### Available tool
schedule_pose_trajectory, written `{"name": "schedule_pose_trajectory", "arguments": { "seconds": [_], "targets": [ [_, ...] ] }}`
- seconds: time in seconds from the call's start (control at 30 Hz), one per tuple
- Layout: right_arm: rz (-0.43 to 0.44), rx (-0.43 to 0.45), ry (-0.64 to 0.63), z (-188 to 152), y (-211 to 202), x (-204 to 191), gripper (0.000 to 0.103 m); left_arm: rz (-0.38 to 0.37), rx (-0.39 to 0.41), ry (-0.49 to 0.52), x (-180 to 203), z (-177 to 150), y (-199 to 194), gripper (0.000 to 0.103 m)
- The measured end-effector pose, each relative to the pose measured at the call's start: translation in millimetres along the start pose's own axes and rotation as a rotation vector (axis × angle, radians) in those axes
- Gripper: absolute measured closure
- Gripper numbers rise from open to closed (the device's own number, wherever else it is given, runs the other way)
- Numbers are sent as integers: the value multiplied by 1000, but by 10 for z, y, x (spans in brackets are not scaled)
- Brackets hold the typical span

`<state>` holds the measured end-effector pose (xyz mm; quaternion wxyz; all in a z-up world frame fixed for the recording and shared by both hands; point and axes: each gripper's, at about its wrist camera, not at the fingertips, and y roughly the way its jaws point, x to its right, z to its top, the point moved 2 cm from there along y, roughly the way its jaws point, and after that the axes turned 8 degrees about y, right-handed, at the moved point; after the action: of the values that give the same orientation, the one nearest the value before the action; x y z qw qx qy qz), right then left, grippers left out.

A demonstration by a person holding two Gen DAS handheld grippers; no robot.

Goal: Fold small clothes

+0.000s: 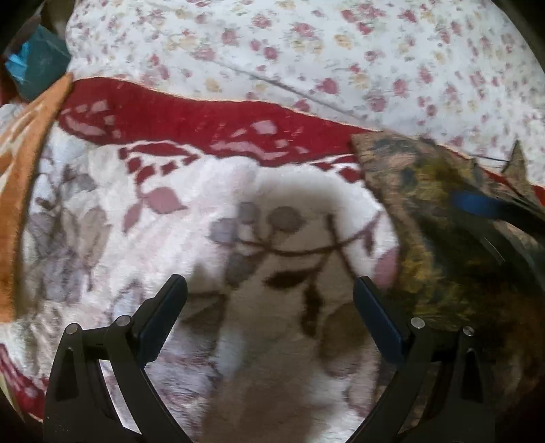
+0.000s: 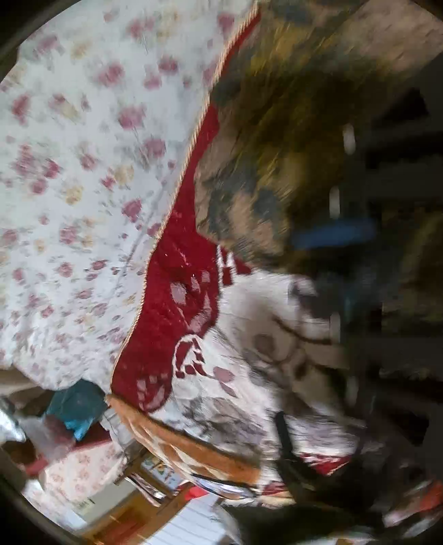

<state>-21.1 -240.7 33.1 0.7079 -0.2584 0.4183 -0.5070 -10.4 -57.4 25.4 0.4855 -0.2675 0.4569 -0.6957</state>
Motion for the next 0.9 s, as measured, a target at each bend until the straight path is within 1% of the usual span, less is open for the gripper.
{"name": "schedule_pose_trajectory", "arguments": {
  "seconds": [0.03, 0.07, 0.1, 0.13, 0.17, 0.2, 0.27, 0.4, 0.47, 0.53, 0.6, 0.63, 0.67, 0.7, 0.73, 0.8, 0.9],
  "targets": [
    [-5, 11, -26, -122, -79, -51, 33, 7, -4, -17, -49, -4, 12, 5],
    [25, -18, -34, -288, -121, -101, 33, 9, -4, -50, -119, -7, 14, 5],
    [84, -41, -12, -396, -142, -129, 33, 8, -1, -79, -181, -10, 10, 5],
    [167, -53, 24, -499, -157, -158, 33, 10, 3, -106, -240, -15, 5, 5],
    [218, -53, 52, -563, -152, -177, 33, 14, 9, -135, -299, -17, -3, 5],
    [239, -56, 76, -619, -94, -201, 33, 14, 14, -161, -353, -18, -10, 5],
    [192, -65, 80, -643, 76, -226, 33, 3, 19, -201, -426, -23, -27, 5],
    [178, 47, 108, -444, 201, -192, 33, -64, 31, -303, -607, -53, -51, 5],
    [144, 92, 132, -314, 280, -182, 33, -75, 33, -338, -669, -56, -51, 5],
    [183, 122, 141, -230, 326, -277, 33, -63, 48, -365, -736, -62, -87, 5],
    [226, 97, 81, -183, 404, -502, 33, -34, 72, -387, -809, -63, -143, 5],
    [222, 86, 35, -195, 466, -628, 33, -17, 80, -395, -838, -64, -163, 5],
    [200, 63, -3, -206, 555, -724, 30, 1, 86, -403, -870, -66, -177, 5],
    [182, 49, -7, -223, 596, -736, 28, 15, 88, -411, -891, -67, -180, 5],
    [182, 45, 10, -239, 612, -708, 28, 14, 88, -414, -893, -68, -174, 5],
    [230, 44, 70, -261, 519, -624, 28, -6, 85, -403, -855, -54, -154, 5],
    [258, 13, 94, -401, 250, -493, 29, -42, 94, -359, -702, 4, -167, 5]
  ]
}}
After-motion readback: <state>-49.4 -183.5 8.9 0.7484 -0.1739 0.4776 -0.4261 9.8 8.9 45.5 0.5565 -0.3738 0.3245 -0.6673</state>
